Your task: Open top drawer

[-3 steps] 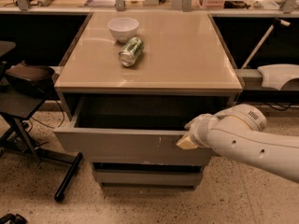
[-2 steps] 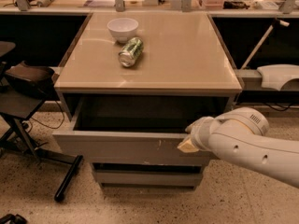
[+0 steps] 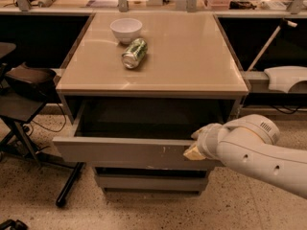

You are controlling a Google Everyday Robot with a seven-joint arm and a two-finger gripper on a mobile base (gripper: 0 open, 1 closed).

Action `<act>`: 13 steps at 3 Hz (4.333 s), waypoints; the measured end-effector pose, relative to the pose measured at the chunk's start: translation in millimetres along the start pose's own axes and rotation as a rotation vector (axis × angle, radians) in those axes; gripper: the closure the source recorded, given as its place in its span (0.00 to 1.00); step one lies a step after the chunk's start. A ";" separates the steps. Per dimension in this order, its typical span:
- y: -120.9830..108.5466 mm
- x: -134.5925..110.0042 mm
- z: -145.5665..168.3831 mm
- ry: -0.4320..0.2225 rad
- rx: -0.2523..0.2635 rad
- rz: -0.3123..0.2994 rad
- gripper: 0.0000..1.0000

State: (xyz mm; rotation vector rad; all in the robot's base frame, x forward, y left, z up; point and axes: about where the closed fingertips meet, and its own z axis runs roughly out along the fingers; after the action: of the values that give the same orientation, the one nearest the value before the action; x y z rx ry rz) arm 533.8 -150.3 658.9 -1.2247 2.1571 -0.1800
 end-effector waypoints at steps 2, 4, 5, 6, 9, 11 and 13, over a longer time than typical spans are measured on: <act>9.3 4.8 -7.5 0.004 -0.006 0.003 1.00; 16.3 8.6 -14.8 0.008 -0.008 0.009 1.00; 16.6 7.9 -15.8 0.008 -0.008 0.009 1.00; 21.9 12.4 -21.0 0.014 -0.007 0.016 1.00; 40.6 20.6 -40.7 0.024 -0.010 0.024 1.00; 49.1 26.5 -48.9 0.036 -0.011 0.031 1.00; 56.3 31.1 -56.4 0.046 -0.011 0.038 1.00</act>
Offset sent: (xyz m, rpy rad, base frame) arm -0.4750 -0.1216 -0.0259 0.0690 0.2678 -0.0223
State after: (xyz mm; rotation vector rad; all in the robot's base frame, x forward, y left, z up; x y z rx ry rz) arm 448.6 -154.8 665.4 -1.1958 2.2211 -0.1824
